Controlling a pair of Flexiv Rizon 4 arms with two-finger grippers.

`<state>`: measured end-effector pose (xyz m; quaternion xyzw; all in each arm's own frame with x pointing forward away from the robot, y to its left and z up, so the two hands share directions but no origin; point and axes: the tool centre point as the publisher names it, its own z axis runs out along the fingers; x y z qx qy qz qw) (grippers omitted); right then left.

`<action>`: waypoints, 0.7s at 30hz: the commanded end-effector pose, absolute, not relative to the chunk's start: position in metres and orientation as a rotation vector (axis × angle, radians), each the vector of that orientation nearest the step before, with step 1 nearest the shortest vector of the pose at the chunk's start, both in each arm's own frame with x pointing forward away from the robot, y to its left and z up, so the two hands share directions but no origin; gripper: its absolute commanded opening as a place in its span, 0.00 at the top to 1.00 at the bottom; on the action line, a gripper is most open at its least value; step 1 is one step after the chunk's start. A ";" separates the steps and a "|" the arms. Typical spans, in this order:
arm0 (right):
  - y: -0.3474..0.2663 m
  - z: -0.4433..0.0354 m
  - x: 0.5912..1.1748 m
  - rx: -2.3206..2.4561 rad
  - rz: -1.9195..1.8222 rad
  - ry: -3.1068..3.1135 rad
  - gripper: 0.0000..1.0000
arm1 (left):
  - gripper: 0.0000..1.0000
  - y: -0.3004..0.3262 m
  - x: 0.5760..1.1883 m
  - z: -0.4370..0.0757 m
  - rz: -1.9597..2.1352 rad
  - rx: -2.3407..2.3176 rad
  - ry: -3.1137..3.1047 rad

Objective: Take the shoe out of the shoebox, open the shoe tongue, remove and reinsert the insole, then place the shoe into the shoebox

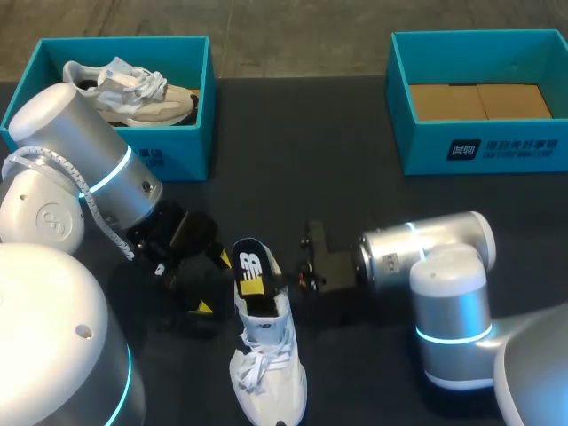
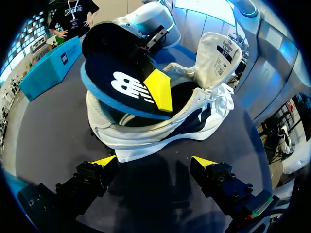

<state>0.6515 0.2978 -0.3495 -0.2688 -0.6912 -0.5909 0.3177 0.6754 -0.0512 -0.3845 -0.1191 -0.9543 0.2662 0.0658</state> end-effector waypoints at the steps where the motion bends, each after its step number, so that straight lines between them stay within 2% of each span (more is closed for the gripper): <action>1: 0.297 -0.353 0.645 -0.722 -1.565 -1.814 1.00 | 0.00 -0.052 0.675 -0.384 0.799 -0.359 -2.881; 3: 0.296 -0.350 0.644 -0.720 -1.582 -1.813 1.00 | 0.00 -0.052 0.675 -0.384 0.799 -0.359 -2.881; 4: 0.296 -0.349 0.644 -0.716 -1.588 -1.816 0.86 | 0.00 -0.052 0.675 -0.384 0.799 -0.359 -2.881; 8: 0.298 -0.341 0.646 -0.703 -1.601 -1.831 0.71 | 0.00 -0.052 0.675 -0.384 0.799 -0.359 -2.881; 21: 0.301 -0.323 0.659 -0.666 -1.638 -1.855 0.71 | 0.00 -0.052 0.675 -0.384 0.799 -0.359 -2.881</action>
